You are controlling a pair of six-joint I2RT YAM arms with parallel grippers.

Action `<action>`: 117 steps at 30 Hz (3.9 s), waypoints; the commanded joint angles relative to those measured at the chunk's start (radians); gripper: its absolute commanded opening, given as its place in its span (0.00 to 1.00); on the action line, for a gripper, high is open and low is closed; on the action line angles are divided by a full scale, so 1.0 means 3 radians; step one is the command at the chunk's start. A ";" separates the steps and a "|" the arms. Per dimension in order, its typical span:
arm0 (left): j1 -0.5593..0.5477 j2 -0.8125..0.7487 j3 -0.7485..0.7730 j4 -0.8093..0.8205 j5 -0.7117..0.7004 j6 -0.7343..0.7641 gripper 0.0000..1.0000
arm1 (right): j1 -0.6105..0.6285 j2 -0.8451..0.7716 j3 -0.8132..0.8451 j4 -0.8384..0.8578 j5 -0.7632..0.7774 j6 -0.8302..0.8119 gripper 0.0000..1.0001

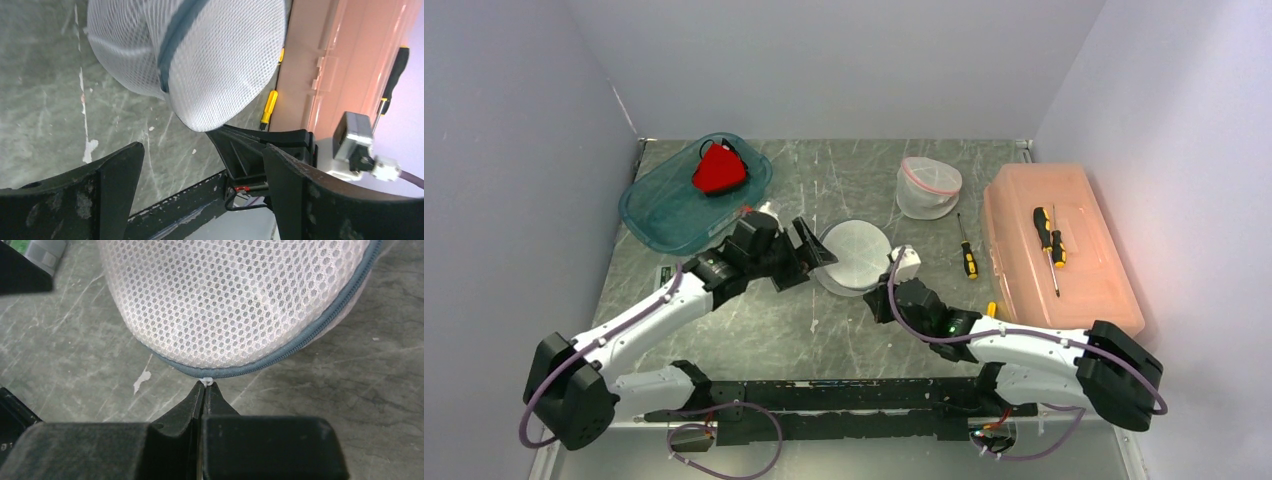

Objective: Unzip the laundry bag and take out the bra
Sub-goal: Unzip the laundry bag at the center of the board.

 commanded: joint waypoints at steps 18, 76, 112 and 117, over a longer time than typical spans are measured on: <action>-0.0352 0.0736 0.0073 0.0520 -0.0299 -0.0564 0.45 | 0.0173 0.0082 0.0387 -0.0012 -0.0211 -0.0181 0.00; -0.0031 0.0544 0.0270 0.0323 0.0450 0.0466 0.89 | 0.0559 0.0225 0.0593 -0.0291 0.0633 -0.0052 0.00; -0.0290 0.0866 0.0220 0.0659 0.0067 0.0127 0.03 | 0.0340 -0.0270 0.0469 -0.1229 0.0886 0.0288 0.00; -0.0234 0.0924 0.0316 0.0723 0.0412 0.0569 0.03 | 0.0221 -0.0605 0.0339 -0.1093 0.0685 -0.0033 0.00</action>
